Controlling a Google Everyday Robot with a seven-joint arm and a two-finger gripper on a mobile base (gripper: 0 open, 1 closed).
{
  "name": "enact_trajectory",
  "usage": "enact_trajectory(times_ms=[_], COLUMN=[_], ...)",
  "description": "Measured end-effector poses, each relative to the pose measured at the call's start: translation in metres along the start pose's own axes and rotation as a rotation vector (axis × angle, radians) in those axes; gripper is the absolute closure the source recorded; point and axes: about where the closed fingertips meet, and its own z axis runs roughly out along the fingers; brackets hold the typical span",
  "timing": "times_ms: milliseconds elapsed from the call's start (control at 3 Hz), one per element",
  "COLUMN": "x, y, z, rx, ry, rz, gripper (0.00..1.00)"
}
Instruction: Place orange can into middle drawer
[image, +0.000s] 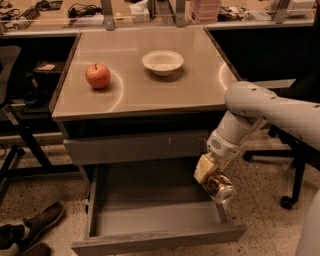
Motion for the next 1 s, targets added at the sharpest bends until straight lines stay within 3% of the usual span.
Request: enact_trajectory(times_ms=[333, 667, 1000], x=[0.000, -0.005, -0.025], y=[0.000, -0.001, -0.011], z=[0.000, 0.025, 0.054], rx=[0.000, -0.034, -0.070], ry=[0.000, -0.041, -0.127], rz=[0.000, 0.048, 0.130], gripper=[1.00, 1.00, 1.00])
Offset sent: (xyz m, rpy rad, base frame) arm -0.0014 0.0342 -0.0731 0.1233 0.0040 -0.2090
